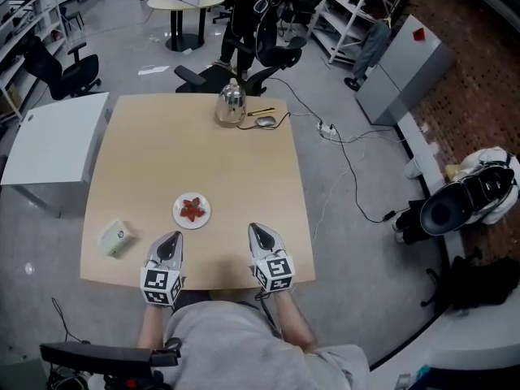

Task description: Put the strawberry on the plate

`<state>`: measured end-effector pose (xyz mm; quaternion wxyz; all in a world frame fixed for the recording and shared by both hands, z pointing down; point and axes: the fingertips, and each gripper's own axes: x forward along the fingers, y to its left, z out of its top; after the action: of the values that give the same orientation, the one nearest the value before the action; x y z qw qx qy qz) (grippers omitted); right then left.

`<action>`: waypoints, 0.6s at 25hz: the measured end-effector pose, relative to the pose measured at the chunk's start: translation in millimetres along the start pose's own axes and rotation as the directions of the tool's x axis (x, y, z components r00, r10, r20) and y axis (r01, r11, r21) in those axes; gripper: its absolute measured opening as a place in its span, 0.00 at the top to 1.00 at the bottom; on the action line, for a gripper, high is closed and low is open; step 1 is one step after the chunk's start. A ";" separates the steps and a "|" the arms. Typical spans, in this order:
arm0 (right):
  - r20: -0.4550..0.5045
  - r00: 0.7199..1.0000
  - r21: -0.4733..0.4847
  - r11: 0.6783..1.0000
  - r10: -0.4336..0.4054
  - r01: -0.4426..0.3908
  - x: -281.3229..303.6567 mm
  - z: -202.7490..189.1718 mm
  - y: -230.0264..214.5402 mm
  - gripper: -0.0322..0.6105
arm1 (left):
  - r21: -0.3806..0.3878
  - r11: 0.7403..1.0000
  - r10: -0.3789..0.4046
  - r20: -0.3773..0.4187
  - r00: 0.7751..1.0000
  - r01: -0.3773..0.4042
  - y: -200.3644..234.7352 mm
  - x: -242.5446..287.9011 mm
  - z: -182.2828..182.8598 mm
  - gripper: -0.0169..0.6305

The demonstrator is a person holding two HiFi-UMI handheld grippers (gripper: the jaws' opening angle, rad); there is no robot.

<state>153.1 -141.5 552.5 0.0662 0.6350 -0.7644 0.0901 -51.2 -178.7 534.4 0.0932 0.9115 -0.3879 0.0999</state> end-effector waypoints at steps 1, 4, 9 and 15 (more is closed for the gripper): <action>0.009 1.000 0.001 1.000 -0.007 0.007 -4.8 0.9 -0.4 0.94 | 0.004 1.000 -0.004 0.001 1.000 0.004 -2.3 -0.4 0.1 0.94; 0.029 0.999 0.007 1.000 -0.030 0.030 -18.9 -0.3 -2.5 0.94 | 0.020 1.000 -0.020 0.008 1.000 0.020 -10.7 -1.4 1.4 0.94; 0.025 0.998 0.012 0.999 -0.051 0.050 -42.4 -9.8 -2.4 0.94 | 0.037 0.999 -0.039 0.016 0.999 0.039 -23.2 -5.2 4.3 0.94; 0.021 0.998 0.021 0.998 -0.058 0.058 -58.3 -17.4 6.2 0.94 | 0.042 0.998 -0.038 0.017 0.999 0.037 -25.1 -11.4 3.8 0.94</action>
<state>157.6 -80.6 556.6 0.0539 0.6585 -0.7453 0.0891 -40.3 -154.7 525.5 0.0725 0.9212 -0.3695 0.0982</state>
